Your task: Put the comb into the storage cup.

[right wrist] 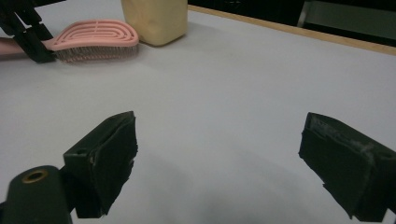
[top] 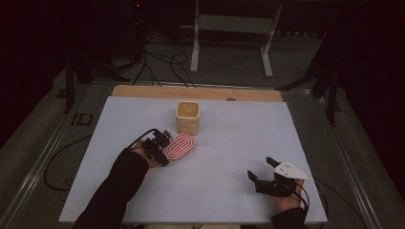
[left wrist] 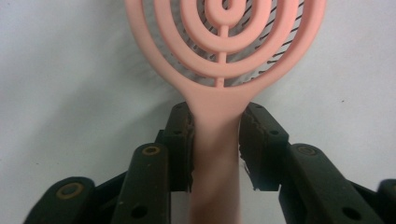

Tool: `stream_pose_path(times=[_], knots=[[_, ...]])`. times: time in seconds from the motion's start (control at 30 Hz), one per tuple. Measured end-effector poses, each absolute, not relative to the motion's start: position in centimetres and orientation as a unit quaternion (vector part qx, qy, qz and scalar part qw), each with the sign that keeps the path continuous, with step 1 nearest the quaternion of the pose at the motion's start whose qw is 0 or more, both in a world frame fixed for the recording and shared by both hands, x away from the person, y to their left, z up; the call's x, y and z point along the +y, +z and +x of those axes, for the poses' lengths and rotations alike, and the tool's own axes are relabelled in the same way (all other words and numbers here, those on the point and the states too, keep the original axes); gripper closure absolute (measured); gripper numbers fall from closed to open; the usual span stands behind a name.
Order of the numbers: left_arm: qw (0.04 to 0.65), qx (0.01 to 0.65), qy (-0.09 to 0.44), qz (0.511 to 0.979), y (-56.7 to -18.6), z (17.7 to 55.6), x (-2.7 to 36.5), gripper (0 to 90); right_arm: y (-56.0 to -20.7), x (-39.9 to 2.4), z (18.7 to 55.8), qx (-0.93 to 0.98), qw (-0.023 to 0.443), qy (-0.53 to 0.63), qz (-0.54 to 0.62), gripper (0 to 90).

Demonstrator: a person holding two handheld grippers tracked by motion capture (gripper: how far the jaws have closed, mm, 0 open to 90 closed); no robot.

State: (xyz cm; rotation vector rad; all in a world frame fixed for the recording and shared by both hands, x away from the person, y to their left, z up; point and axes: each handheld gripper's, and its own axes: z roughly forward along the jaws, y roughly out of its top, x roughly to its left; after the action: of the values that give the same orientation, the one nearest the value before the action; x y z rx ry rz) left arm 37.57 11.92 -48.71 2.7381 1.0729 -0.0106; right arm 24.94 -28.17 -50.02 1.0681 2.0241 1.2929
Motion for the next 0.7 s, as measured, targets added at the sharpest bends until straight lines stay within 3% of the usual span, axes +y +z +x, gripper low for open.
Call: stream_pose_path(times=[0.7], knots=[[0.109, 0.343, 0.020, 0.933, -48.26, 37.00, 11.64, 70.6, -50.04, -28.15, 24.96, 0.746, 0.253, 0.474, 0.395, 11.1]])
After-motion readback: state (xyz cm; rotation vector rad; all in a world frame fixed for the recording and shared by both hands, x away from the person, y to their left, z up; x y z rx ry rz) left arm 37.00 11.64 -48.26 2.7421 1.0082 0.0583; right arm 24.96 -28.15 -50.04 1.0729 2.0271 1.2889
